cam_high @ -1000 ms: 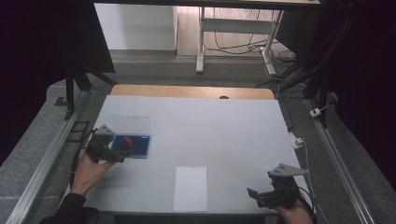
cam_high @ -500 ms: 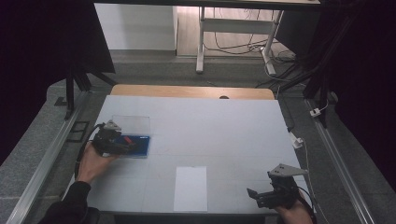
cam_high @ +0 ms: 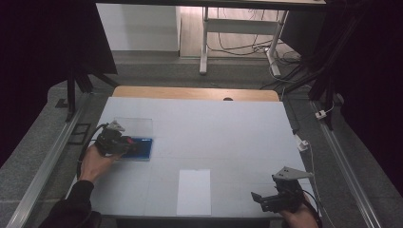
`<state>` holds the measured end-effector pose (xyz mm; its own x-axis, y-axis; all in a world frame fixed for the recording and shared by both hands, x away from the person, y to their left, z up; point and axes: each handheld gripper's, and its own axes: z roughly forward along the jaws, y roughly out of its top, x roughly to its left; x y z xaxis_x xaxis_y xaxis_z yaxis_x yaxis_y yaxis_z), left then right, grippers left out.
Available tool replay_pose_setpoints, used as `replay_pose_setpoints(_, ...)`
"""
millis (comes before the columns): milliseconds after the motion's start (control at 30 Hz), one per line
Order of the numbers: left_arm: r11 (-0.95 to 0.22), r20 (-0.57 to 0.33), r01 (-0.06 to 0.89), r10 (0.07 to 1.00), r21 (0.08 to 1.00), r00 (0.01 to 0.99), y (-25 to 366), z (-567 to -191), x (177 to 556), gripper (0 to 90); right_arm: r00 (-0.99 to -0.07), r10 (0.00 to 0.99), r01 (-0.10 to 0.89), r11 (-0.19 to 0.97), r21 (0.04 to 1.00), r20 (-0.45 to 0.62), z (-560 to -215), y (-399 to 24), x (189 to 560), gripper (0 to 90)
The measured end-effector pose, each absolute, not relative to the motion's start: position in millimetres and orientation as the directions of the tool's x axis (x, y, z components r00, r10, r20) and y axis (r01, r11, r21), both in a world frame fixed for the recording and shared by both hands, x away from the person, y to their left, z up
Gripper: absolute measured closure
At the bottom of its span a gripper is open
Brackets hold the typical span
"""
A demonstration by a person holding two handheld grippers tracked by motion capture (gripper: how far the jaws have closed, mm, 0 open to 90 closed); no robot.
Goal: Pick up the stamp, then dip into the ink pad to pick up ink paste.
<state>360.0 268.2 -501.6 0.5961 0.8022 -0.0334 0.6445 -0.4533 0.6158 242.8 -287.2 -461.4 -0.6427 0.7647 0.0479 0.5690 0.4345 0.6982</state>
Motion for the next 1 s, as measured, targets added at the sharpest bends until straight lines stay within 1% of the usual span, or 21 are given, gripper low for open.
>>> replay_pose_setpoints(267, -0.459, -0.011, 0.642, 0.808, 0.613, 0.589, 266.2, -499.1, 357.9, 58.3, -0.647, 0.762, 0.564, 0.443, 0.697, 0.039, -461.5, -285.7, 242.2, 0.0)
replay_pose_setpoints(433, -0.44, -0.031, 0.623, 0.801, 0.647, 0.598, 265.9, -490.7, 354.3, 58.3, -0.648, 0.761, 0.563, 0.445, 0.697, 0.037, -461.5, -285.6, 242.1, 0.0)
replay_pose_setpoints(567, -0.426, -0.049, 0.622, 0.799, 0.657, 0.599, 263.0, -486.9, 352.9, 58.4, -0.651, 0.758, 0.56, 0.451, 0.696, 0.033, -461.6, -285.5, 241.7, 0.0)
replay_pose_setpoints(767, -0.435, -0.018, 0.614, 0.807, 0.658, 0.59, 255.3, -483.6, 351.9, 58.4, -0.651, 0.758, 0.557, 0.449, 0.699, 0.031, -461.4, -285.6, 241.4, 0.0)
replay_pose_setpoints(800, -0.438, 0.001, 0.608, 0.812, 0.661, 0.584, 253.7, -483.4, 351.8, 58.3, -0.651, 0.758, 0.556, 0.451, 0.698, 0.029, -461.4, -285.4, 241.6, 0.0)
replay_pose_setpoints(933, -0.432, -0.006, 0.612, 0.814, 0.662, 0.581, 253.1, -484.2, 352.6, 58.3, -0.651, 0.758, 0.556, 0.453, 0.697, 0.027, -461.6, -285.2, 241.5, 0.0)
replay_pose_setpoints(1000, -0.43, -0.007, 0.628, 0.822, 0.648, 0.57, 251.2, -486.3, 354.6, 58.3, -0.65, 0.759, 0.557, 0.451, 0.697, 0.028, -461.4, -285.4, 241.3, 0.0)
